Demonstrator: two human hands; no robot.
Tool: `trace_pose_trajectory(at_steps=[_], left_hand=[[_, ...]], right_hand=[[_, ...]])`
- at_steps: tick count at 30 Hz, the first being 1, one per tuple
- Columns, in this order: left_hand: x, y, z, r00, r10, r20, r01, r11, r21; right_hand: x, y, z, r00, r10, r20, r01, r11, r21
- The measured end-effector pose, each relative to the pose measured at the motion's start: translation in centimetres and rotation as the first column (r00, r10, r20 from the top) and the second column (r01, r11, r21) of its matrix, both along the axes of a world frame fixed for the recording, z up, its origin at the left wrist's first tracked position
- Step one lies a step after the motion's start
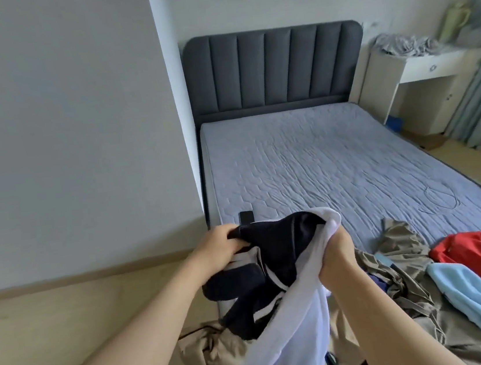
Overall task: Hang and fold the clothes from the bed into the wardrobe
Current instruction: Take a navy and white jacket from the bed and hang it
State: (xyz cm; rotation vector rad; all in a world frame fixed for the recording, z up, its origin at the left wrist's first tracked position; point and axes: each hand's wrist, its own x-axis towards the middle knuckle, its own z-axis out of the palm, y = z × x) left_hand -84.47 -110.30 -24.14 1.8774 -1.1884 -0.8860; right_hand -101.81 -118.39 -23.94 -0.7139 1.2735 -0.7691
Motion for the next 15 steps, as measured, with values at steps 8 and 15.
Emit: trace_pose_trajectory(at_steps=[8,15], left_hand=[[0.5,1.1,6.4,0.954,0.024,-0.299,-0.071,0.987,-0.148],[-1.4,1.7,8.1,0.746,0.16,-0.646,-0.186,0.982,0.029]], right_hand=[[1.3,2.5,1.5,0.999,0.051,-0.009,-0.049,0.889,-0.456],[2.9,4.4,2.4,0.795,0.606,0.017,-0.459,0.62,-0.636]])
